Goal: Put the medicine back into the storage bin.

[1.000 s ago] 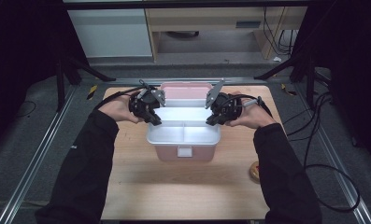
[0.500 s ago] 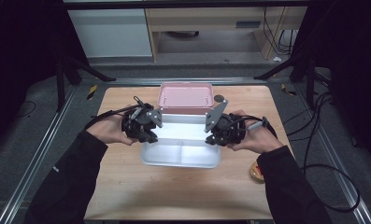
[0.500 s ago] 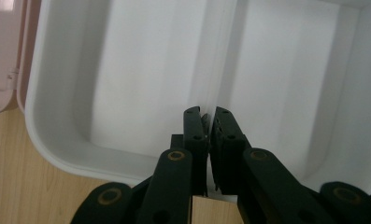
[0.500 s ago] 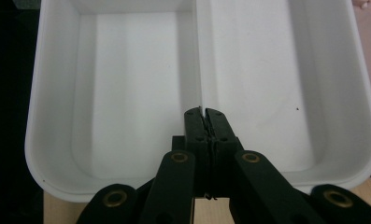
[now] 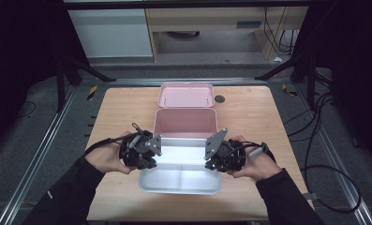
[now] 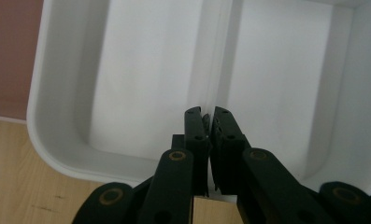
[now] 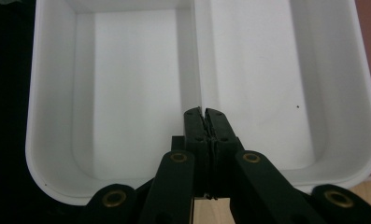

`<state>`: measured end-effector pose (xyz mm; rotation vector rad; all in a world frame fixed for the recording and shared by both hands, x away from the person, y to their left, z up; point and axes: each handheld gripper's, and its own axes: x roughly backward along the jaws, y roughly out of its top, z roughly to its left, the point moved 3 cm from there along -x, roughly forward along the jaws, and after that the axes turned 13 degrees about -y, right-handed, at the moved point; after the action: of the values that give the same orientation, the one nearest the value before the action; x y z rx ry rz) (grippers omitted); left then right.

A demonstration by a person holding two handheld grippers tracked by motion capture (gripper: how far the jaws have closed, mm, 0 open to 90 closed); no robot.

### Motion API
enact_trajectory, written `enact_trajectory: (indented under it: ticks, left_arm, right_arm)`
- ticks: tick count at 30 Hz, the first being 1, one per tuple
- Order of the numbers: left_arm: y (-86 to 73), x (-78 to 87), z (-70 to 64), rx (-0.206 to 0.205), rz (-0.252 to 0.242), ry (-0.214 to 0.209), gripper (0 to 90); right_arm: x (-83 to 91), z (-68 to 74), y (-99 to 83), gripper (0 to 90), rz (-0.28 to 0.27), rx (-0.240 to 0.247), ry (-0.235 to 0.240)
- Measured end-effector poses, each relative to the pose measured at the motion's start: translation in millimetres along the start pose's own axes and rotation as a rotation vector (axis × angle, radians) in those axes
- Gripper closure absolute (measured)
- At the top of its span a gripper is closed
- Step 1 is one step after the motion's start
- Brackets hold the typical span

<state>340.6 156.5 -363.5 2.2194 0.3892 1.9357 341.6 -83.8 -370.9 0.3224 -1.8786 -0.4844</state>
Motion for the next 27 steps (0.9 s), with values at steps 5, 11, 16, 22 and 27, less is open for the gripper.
enact_trajectory:
  ticks: [5, 11, 16, 22, 27]
  left_arm:
    - [-5.7, -13.2, -14.2, -0.001, 0.011, -0.013, 87.3]
    - [-15.8, -45.4, -12.8, 0.016, 0.008, -0.056, 87.0]
    - [-20.6, -70.1, -9.3, 0.021, 0.033, -0.066, 87.1]
    - [-20.6, -94.8, -1.8, 0.021, 0.054, -0.074, 87.4]
    - [-21.1, -113.6, 4.0, 0.021, 0.076, -0.091, 87.8]
  right_arm:
    - [-11.3, 15.1, -5.4, 88.3, 0.005, 0.010, 0.024]
    - [-30.3, 31.5, -14.6, 88.8, 0.048, 0.014, 0.046]
    - [-51.9, 40.5, -26.5, 88.7, 0.063, 0.010, 0.067]
    - [-72.0, 42.2, -39.0, 88.0, 0.092, 0.007, 0.071]
    - [-86.6, 42.4, -48.2, 87.1, 0.114, -0.007, 0.073]
